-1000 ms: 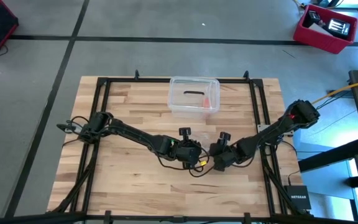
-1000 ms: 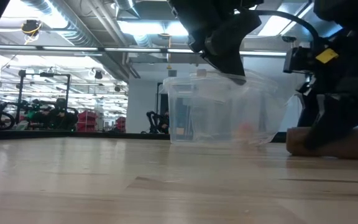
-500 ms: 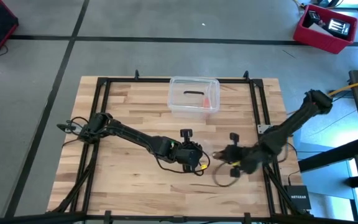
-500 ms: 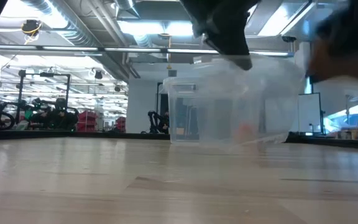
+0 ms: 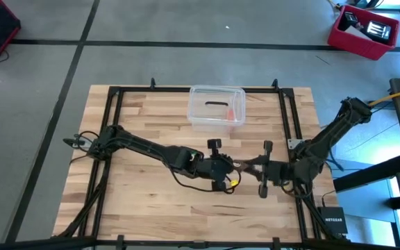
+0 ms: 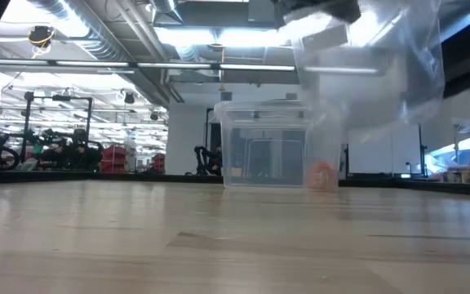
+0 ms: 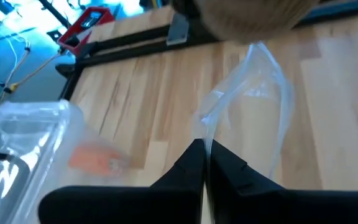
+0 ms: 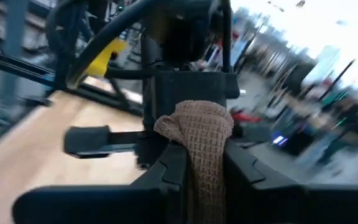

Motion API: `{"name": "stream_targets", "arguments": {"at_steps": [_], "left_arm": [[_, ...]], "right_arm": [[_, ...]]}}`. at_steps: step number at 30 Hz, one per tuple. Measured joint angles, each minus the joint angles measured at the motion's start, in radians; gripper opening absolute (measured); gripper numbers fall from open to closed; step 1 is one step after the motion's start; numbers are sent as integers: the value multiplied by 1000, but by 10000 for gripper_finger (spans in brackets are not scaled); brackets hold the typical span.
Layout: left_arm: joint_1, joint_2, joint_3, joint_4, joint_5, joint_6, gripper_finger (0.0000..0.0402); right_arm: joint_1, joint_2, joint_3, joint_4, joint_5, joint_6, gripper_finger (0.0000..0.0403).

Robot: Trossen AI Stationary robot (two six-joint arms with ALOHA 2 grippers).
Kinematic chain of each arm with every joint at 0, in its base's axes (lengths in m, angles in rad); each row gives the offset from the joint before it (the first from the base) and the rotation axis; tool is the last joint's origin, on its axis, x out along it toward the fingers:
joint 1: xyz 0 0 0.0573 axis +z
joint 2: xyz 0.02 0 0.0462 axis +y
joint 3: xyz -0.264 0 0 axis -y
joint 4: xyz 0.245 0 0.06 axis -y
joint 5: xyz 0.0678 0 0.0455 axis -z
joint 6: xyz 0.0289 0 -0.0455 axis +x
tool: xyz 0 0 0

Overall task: Roll bandage
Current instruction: Put the brown bandage into the transparent zip bag

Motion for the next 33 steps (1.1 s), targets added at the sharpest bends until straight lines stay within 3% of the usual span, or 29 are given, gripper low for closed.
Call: {"name": "stream_targets", "arguments": {"at_steps": [8,18,33], "left_arm": [[1,-4,66,4,17,8,3],[-2,-2,129,52,30,67,3],[4,-2,140,-27,-20,76,3]], "right_arm": [[-29,66,0,241,-36,-339,58],[-33,72,-2,346,-231,-474,58],[-26,74,0,369,-209,-523,58]]}}
